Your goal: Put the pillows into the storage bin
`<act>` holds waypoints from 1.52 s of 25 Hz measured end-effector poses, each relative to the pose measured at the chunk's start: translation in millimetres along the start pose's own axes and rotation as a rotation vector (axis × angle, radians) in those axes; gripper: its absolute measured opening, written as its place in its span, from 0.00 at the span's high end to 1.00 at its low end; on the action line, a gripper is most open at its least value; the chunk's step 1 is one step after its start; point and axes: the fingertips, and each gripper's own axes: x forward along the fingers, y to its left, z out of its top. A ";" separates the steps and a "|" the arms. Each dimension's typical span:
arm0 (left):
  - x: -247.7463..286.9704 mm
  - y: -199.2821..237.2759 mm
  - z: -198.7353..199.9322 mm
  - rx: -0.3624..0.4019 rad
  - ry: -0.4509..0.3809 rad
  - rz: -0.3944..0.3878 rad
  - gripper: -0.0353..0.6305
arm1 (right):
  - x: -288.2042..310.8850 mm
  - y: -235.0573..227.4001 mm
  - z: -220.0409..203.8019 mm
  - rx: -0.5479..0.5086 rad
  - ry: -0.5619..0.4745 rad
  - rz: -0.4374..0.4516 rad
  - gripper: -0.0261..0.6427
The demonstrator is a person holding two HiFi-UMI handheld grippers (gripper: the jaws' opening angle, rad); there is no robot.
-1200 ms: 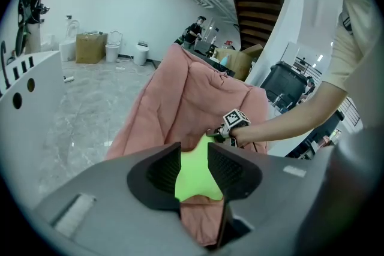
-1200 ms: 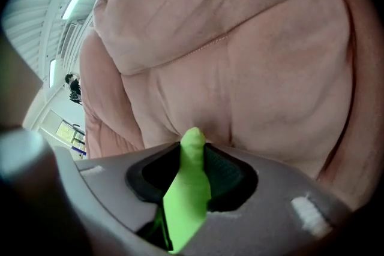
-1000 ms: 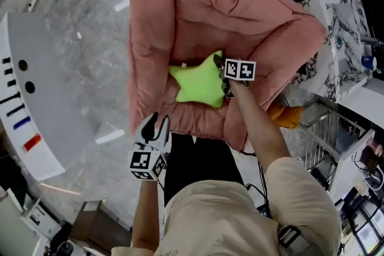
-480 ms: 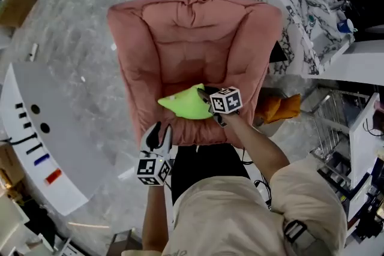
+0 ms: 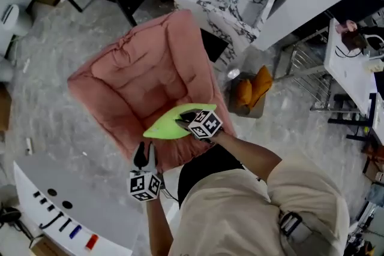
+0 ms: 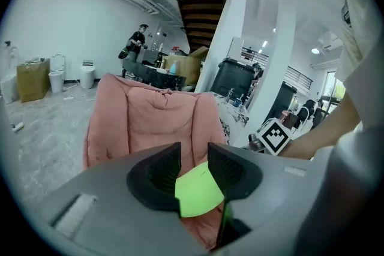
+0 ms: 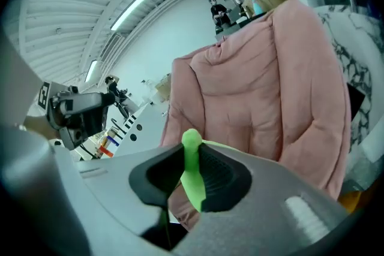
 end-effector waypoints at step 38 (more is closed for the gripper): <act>82.3 -130.9 -17.1 0.221 0.093 -0.382 0.72 | -386.2 35.6 -5.2 0.154 -0.684 -0.354 0.86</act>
